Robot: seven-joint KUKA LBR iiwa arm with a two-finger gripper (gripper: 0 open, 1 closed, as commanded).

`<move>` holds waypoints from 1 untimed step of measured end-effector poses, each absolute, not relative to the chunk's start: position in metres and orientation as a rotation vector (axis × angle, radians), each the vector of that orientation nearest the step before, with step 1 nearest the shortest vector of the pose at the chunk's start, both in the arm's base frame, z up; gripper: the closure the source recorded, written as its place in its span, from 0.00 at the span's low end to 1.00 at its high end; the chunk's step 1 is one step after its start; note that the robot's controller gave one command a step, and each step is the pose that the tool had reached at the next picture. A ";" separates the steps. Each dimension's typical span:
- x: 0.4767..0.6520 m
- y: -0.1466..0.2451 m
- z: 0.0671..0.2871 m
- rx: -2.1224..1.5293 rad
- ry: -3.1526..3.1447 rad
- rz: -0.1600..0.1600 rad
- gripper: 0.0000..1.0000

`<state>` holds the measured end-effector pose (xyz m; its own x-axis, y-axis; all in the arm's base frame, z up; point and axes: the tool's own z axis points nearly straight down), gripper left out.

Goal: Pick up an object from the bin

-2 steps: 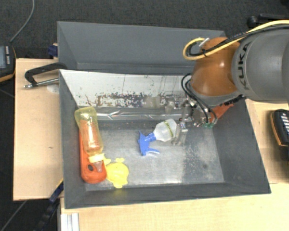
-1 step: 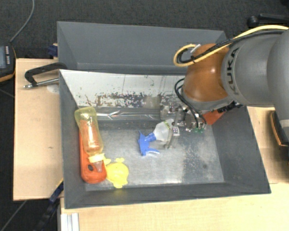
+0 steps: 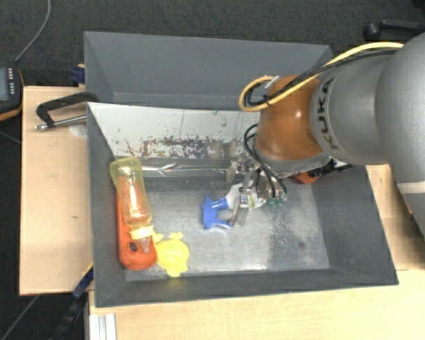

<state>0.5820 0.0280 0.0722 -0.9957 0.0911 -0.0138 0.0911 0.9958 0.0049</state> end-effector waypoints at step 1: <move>0.580 0.039 0.071 0.158 3.126 0.006 0.00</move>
Offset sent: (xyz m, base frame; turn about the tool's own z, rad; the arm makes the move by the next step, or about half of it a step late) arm -0.0014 0.0361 -0.0022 0.3590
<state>0.5805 0.0392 0.0709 -0.9948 0.1010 -0.0109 0.1010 0.9949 0.0046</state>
